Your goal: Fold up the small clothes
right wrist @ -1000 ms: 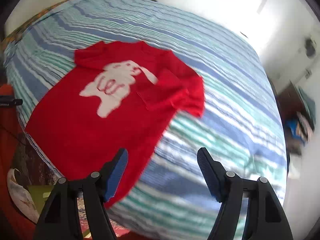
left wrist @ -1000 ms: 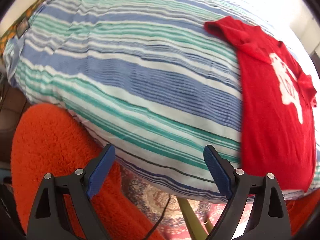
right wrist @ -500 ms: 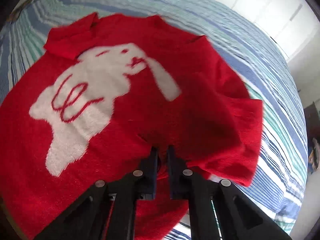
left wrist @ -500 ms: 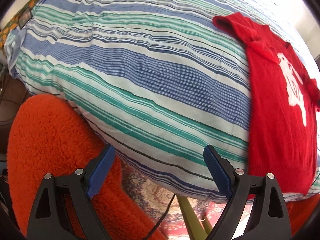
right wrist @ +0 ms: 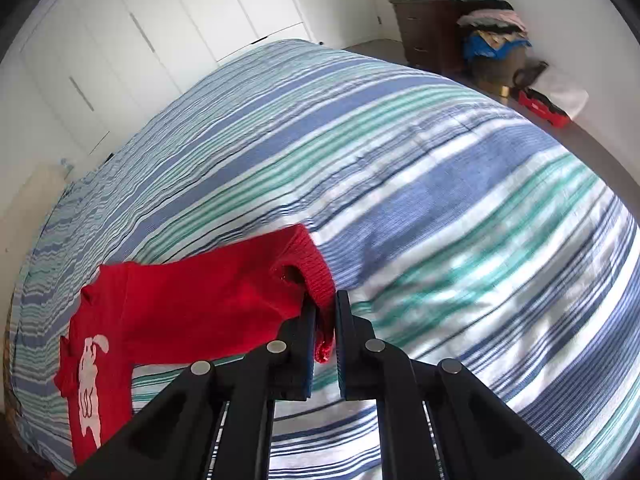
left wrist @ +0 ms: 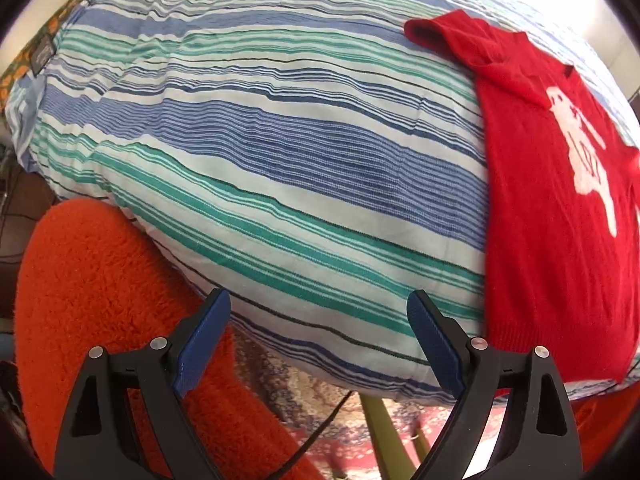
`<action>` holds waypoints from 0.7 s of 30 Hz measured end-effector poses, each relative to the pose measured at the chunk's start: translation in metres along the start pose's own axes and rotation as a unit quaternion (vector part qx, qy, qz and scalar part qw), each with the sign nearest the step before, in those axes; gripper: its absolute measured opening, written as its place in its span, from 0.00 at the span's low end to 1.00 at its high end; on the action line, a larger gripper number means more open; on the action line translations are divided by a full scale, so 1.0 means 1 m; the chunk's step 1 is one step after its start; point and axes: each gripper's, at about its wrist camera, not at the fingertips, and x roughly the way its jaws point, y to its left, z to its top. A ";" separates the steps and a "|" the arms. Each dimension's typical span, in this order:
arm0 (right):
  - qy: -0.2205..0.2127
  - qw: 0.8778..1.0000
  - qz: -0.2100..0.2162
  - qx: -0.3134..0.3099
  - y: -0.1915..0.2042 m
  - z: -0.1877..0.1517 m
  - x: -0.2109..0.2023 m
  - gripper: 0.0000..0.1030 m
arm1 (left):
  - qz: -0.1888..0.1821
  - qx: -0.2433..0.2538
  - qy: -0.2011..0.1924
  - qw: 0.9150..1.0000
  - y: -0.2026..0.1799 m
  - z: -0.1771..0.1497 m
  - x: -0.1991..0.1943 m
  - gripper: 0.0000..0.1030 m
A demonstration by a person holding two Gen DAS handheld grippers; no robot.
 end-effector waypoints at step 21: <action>0.064 0.964 -0.219 -0.137 0.021 -0.021 0.035 0.05 | 0.025 0.006 0.016 1.000 0.001 0.001 0.012 0.88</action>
